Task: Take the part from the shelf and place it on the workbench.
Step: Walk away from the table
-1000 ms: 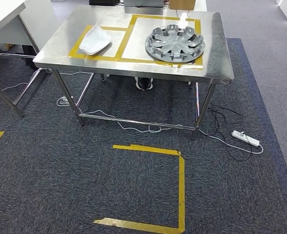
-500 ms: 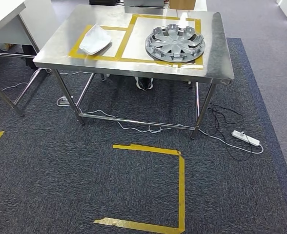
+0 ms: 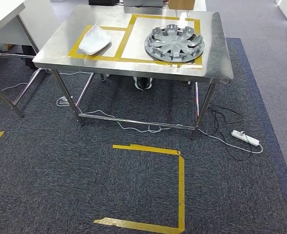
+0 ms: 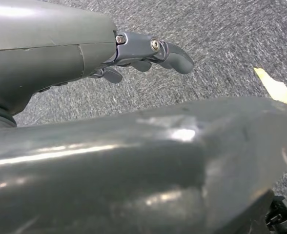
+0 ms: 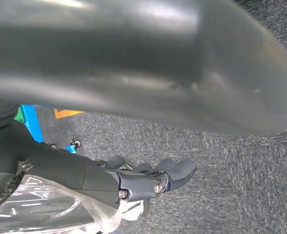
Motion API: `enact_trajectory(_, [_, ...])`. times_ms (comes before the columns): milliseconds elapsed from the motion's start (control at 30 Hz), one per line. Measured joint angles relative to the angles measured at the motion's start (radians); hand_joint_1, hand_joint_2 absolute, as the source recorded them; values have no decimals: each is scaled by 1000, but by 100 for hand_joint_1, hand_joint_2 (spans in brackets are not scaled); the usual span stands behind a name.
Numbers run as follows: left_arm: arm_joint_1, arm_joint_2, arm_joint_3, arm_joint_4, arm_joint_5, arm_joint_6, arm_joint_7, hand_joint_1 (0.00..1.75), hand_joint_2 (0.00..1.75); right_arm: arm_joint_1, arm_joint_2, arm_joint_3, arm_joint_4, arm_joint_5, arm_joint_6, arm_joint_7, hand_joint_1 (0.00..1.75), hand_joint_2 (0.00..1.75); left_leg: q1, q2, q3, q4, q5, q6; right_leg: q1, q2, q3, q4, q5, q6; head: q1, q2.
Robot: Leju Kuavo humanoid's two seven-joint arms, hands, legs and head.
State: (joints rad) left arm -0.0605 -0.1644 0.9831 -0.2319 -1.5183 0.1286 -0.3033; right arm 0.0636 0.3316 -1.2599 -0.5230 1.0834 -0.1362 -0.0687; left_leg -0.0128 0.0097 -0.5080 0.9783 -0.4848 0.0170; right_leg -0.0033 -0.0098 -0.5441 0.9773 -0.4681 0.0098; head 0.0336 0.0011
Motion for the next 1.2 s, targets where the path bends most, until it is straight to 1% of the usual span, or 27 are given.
enact_trajectory(267, [0, 4, 1, 0, 27, 8, -3, 0, 0, 0, 1, -1, 1, -12, 6, -5, 0, 0, 0, 0, -1, 0, 1, 0, 0, 0, 0, 0, 1, 0, 0, 0])
enact_trajectory(500, [6, 31, 22, 0, 64, 11, -19, 0, 0, 0, 1, -7, 2, -10, 48, -15, 0, 0, 0, 0, -1, 0, 1, 0, 0, 0, 0, 0, 1, 0, 0, 0])
enact_trajectory(600, [9, 37, 26, 0, 66, 11, -21, 0, 0, 0, 1, -14, 2, -6, 53, -15, 0, 0, 0, 0, -1, 0, 1, 0, 0, 0, 0, 0, 1, 0, 0, 0])
enact_trajectory(1033, [10, 44, 31, 0, 66, 12, -22, 0, 0, 1, 2, -23, 2, -5, 53, -15, 0, 0, 0, 0, -1, 0, 2, 1, 0, 0, -1, 0, 3, 1, 0, 0])
enact_trajectory(1200, [10, 45, 39, 0, 70, 24, -25, 0, 0, 0, 3, -29, 2, 7, 76, -21, 0, 0, 0, 0, -1, 0, 3, 1, 0, 0, -9, 0, 4, 1, 0, 0])
